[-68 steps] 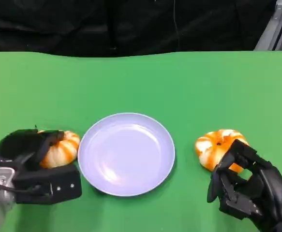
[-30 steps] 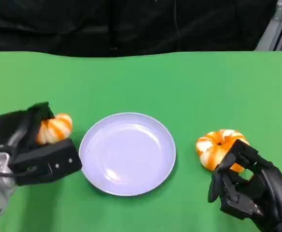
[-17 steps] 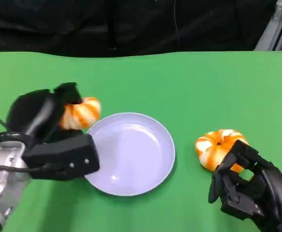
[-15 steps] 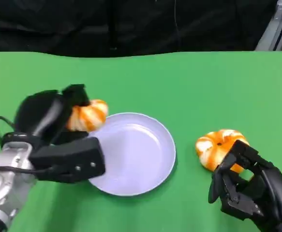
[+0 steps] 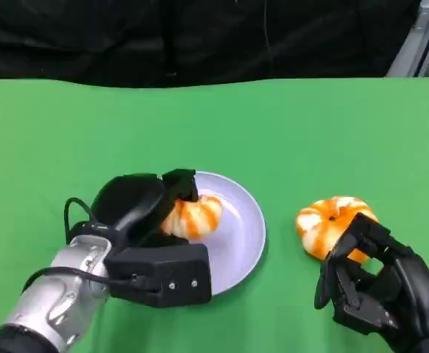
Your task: Grasp the bread from the table and place it into the plate.
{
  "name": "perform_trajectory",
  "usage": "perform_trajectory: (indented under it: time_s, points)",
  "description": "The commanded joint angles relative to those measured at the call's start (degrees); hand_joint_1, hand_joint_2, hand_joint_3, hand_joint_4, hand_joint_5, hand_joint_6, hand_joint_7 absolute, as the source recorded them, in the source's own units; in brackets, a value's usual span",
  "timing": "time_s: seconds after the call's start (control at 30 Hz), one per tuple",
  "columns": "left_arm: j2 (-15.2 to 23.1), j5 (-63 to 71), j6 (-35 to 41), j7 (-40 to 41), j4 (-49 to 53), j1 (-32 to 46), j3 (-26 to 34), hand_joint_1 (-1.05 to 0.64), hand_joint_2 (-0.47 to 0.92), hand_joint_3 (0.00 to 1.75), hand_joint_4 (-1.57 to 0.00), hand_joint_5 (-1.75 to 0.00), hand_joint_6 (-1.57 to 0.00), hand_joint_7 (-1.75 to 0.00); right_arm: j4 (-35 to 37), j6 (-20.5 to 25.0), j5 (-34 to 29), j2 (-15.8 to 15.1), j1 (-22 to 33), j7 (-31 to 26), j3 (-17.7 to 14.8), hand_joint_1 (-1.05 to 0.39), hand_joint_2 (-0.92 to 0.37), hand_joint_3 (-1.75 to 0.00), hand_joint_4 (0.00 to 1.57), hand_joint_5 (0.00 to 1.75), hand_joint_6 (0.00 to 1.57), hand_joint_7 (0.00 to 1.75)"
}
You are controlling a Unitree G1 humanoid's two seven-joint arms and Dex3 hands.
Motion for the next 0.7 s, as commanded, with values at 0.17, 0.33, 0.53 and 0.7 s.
perform_trajectory:
  time_s: [0.17,0.33,0.53,0.7]
  points:
    - [0.8,-2.0,-3.8,-4.2,2.1,-1.4,0.0,-0.31,0.92,0.20,-0.67,-1.07,-0.75,-0.67,-0.9,-0.6,0.4,-0.5,0.1,0.2,0.0,-0.11,-0.56,-1.21,0.87,1.75,0.63,1.71]
    - [3.1,-2.1,-3.8,-11.3,-0.5,-0.8,-0.1,-0.98,0.92,0.47,-0.11,-0.03,-0.37,-0.02,-1.3,-0.3,0.2,-0.5,0.2,-0.1,0.0,-0.12,-0.55,-1.21,0.87,1.75,0.63,1.71]
    - [4.7,-2.1,-5.0,-16.1,-0.4,-1.3,-0.3,-1.05,0.92,0.68,0.00,0.00,-0.07,0.00,-1.3,-0.3,0.3,-0.4,0.3,-0.1,0.0,-0.12,-0.55,-1.21,0.86,1.75,0.63,1.71]
    - [5.0,-2.8,-5.6,-17.3,-0.5,-1.0,0.3,-1.05,0.92,0.71,0.00,0.00,0.00,0.00,-1.6,-0.3,0.2,-0.4,0.4,-0.3,0.1,-0.12,-0.56,-1.21,0.86,1.75,0.63,1.71]
